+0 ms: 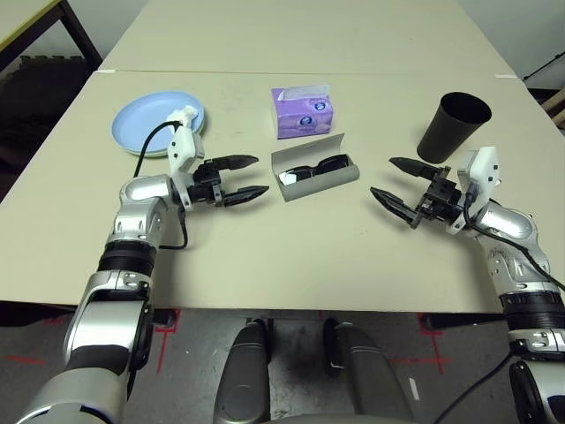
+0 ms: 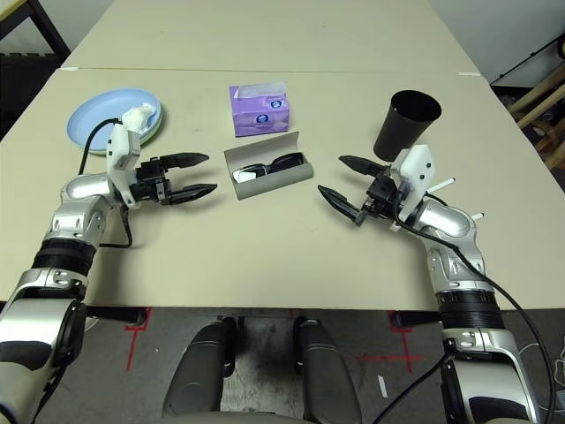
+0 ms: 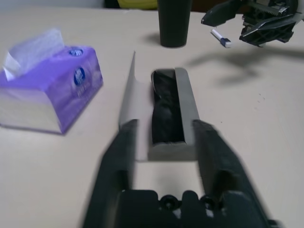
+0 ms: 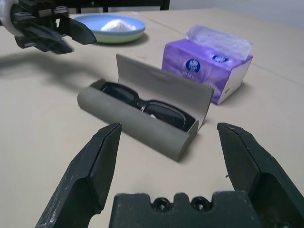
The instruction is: Organize and tidy the items on the table.
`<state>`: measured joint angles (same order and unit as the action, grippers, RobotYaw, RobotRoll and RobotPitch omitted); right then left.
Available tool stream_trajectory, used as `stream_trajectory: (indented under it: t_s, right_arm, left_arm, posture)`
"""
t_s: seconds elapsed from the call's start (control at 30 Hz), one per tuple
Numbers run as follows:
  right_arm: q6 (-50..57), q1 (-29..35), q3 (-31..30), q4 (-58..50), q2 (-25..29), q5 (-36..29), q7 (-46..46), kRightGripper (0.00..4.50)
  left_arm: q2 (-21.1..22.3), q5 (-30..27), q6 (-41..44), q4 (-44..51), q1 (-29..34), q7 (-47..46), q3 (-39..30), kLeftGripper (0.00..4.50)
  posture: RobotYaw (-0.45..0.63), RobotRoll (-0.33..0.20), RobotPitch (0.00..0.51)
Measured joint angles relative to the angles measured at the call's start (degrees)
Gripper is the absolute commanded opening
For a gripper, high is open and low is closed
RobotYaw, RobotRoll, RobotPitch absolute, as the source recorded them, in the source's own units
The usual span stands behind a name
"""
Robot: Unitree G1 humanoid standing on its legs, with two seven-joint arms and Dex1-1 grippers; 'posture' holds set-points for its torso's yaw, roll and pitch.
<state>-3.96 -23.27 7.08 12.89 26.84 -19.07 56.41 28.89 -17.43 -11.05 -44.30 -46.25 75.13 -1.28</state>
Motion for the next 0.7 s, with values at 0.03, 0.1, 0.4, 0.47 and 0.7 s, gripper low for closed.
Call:
stream_trajectory:
  t_s: [0.03,0.1,0.4,0.47,0.7]
  right_arm:
    - [0.2,0.0,0.0,-0.1,0.0,-0.1,-0.1,4.5]
    - [0.7,0.1,0.0,-0.3,0.3,-0.4,-0.2,4.5]
    - [2.7,1.8,0.0,-1.5,1.7,-0.6,-0.4,4.5]
    - [2.9,1.9,0.0,-2.1,1.7,-0.6,-0.8,4.5]
    - [3.5,2.5,0.0,-3.1,1.7,-1.0,-1.1,4.5]
  left_arm:
    - [0.0,0.1,-0.4,-0.9,-0.4,0.0,0.0,0.78]
    - [-0.2,0.7,-1.1,-3.0,-1.2,0.0,0.0,0.02]
    - [-2.4,4.6,-7.2,-12.1,-6.6,-2.3,0.2,0.02]
    - [-3.0,6.1,-8.6,-14.0,-7.5,-3.7,0.3,0.02]
    - [-4.0,9.1,-10.0,-17.9,-9.7,-8.0,0.2,0.02]
  posture:
    - [0.07,0.0,0.204]
    - [0.06,0.0,0.205]
    - [0.05,0.0,0.207]
    - [0.04,0.0,0.207]
    - [0.04,0.0,0.208]
